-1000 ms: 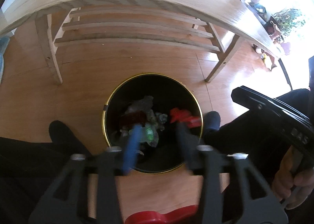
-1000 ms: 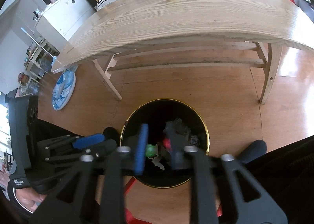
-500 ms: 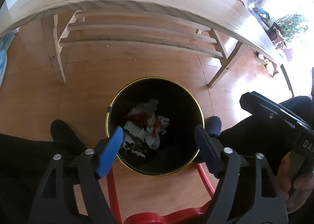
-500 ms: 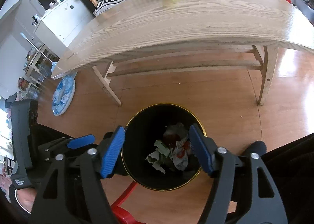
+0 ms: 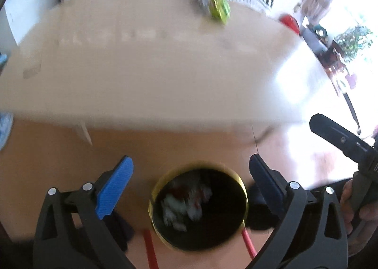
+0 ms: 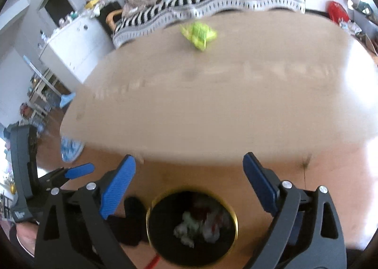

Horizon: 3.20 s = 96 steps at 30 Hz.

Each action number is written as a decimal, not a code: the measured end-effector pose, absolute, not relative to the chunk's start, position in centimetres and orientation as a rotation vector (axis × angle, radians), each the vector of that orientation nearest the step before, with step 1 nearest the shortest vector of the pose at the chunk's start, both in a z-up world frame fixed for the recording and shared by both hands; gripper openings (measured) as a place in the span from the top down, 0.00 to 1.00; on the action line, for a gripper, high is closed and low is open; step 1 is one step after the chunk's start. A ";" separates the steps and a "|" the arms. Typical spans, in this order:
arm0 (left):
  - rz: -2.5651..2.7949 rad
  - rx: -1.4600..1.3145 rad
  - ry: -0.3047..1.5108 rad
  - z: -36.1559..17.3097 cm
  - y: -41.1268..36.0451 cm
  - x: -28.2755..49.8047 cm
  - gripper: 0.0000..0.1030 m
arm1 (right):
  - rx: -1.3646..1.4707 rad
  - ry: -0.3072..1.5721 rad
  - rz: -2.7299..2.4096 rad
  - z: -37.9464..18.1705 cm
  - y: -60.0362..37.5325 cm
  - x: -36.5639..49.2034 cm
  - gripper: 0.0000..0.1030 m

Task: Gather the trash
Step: 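Grasp the yellow-green popcorn bag with the right gripper while the left grasps the pill blister pack, then move the popcorn bag and blister pack over the black bin and release them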

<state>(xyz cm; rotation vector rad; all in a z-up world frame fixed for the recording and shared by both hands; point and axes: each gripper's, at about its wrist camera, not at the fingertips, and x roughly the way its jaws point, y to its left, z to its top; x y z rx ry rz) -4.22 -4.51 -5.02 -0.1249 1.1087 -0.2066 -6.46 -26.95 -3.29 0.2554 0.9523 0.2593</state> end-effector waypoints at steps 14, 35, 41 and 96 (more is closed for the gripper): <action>-0.068 -0.137 1.021 -7.0 -5.9 15.4 0.07 | 0.457 0.964 0.152 -4.3 -26.6 17.4 0.13; -0.046 -0.073 0.954 -8.2 -8.3 25.5 0.07 | 0.514 1.041 0.195 -8.0 -30.5 22.2 0.51; -0.126 0.012 0.932 -7.7 -13.5 28.5 0.07 | 0.500 1.059 0.158 -7.9 -33.5 19.0 0.51; -0.193 -0.088 1.079 -9.2 -4.4 -14.9 0.83 | 0.131 1.009 0.294 -9.5 -21.8 -18.4 0.51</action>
